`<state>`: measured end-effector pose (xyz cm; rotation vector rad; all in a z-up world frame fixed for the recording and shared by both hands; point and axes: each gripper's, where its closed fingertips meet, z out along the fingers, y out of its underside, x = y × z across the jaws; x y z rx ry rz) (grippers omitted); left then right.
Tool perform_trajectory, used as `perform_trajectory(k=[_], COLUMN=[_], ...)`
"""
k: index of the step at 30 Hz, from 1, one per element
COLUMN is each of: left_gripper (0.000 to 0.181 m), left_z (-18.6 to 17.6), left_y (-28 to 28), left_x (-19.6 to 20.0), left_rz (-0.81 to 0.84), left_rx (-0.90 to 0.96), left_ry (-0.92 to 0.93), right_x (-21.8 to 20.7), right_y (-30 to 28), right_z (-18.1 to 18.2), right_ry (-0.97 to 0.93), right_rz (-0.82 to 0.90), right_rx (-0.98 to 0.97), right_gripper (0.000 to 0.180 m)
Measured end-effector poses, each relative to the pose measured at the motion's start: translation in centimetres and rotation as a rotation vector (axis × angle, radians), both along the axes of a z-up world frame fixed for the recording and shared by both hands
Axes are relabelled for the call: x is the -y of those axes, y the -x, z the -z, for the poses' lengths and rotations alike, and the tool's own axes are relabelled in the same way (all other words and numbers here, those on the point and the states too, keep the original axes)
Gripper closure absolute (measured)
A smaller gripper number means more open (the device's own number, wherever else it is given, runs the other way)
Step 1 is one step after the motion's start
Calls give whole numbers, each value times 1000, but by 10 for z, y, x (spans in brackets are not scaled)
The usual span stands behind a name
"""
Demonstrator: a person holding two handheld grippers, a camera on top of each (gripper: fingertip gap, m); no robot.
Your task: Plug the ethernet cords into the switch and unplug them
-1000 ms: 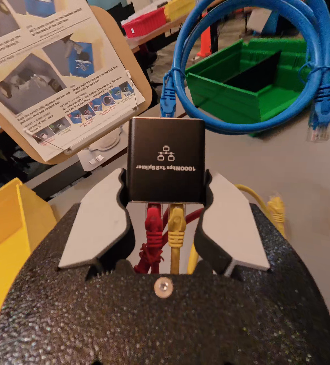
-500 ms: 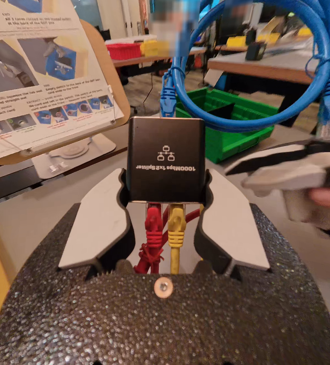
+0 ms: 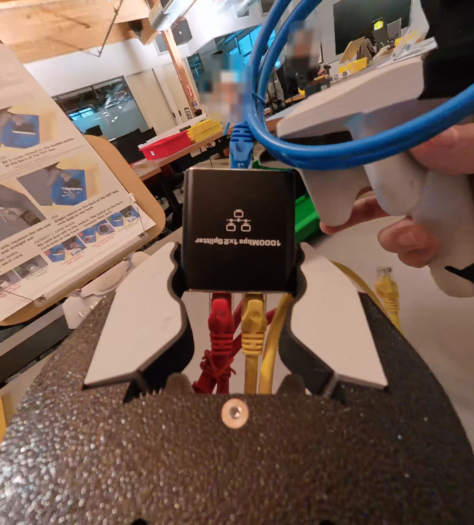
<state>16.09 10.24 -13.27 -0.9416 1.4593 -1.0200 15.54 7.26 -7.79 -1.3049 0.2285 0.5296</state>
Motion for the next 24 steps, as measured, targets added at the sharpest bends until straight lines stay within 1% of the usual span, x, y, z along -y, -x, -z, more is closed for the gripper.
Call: perform_trajectory(k=[1,2,3,5,7,9,10,11,13,14,16,17,18,21,24], left_gripper=[107,107,107,107,107,107,107,107,107,107,107,107,107,107,107], left_z=[-3,-6,-8,-12,-12,-11,-11,-12,-13,-13,-12,-12,-13,-13,-13], left_y=[1,1,2,3,3,2,2,2,3,3,3,3,4,4,6], left_x=[-2,-4,-6,-10,-8,-4,-4,-3,-3,-3,-5,-6,-7,-8,-7], left_rz=[-10,-14,-15,-25,-13,-12,-16,-11,-7,-11,-24,-36,-47,-45,-51], left_rx=[10,16,17,18,7,1,1,3,2,-4,-5,4,13,20,33], left_ry=[6,22,44,66,58,45,46,56,71,65,35,15,0,-11,-22], right_x=[0,1,1,2,0,-4,-4,-3,-3,-3,-3,-3,-3,-4,-7], right_y=[-1,-5,-12,-25,-20,-7,-2,0,-2,0,9,11,10,17,22], right_z=[2,8,16,29,25,18,12,10,9,9,8,8,7,2,1], right_ry=[16,42,71,122,84,52,17,-3,2,2,-9,-8,-9,-40,-36], right_rz=[-12,-5,12,36,16,2,7,22,74,69,5,-3,2,-3,-17], right_rx=[16,40,58,46,42,84,110,140,177,190,202,193,182,182,159], right_gripper=[155,146,142,145,144,142,151,154,147,149,163,163,160,159,155])
